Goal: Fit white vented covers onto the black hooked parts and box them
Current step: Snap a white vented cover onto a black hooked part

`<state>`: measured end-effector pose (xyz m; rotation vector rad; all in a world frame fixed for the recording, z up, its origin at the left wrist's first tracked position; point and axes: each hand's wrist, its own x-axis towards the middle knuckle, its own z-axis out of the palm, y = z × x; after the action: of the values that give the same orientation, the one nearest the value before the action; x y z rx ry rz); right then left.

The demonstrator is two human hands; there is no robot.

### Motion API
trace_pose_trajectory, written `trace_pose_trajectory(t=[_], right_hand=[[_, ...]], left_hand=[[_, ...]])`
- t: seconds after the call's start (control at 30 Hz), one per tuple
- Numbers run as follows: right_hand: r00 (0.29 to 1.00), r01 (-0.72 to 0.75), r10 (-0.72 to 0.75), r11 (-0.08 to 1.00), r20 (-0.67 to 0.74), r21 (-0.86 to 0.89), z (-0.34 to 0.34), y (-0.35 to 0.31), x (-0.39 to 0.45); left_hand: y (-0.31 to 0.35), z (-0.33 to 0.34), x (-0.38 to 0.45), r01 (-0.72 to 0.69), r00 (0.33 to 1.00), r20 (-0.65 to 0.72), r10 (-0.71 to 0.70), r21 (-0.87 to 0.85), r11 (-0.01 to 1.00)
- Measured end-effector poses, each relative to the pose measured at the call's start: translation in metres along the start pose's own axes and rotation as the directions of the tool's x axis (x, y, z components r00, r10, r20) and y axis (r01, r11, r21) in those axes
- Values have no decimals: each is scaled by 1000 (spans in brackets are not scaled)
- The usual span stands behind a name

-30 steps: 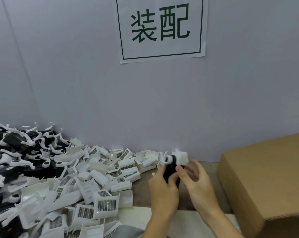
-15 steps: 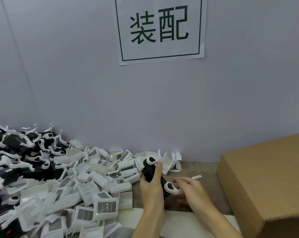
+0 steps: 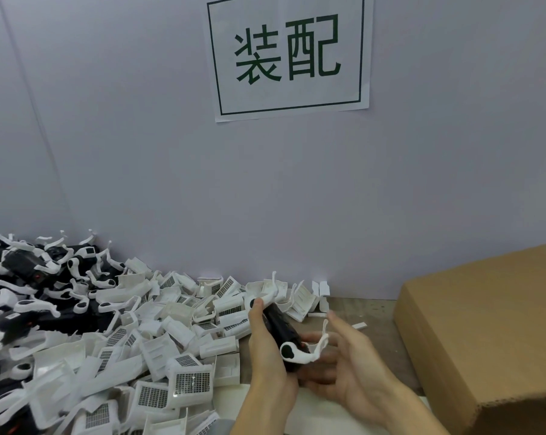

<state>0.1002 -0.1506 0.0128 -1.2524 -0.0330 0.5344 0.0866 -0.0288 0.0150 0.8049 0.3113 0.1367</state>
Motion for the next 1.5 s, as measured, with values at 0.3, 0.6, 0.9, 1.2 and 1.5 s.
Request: trace_pose_trajectory(t=[0.3, 0.6, 0.9, 1.2, 1.5], right_hand=[[987, 52, -41, 996, 152, -70, 5, 1, -5], [980, 196, -197, 974, 4, -112, 7, 5, 1], [979, 197, -187, 970, 83, -144, 9, 9, 1], [984, 176, -167, 970, 67, -170, 7, 12, 7], [983, 184, -179, 971, 44, -151, 7, 12, 8]], left_hand=[[-4, 0, 5, 26, 1000, 17, -26, 30, 999], [-11, 5, 4, 7, 998, 53, -19, 217, 976], [-12, 4, -2, -3, 1000, 1, 3, 190, 982], [-9, 7, -5, -39, 999, 23, 37, 115, 993], [-11, 6, -2, -81, 996, 47, 75, 136, 987]])
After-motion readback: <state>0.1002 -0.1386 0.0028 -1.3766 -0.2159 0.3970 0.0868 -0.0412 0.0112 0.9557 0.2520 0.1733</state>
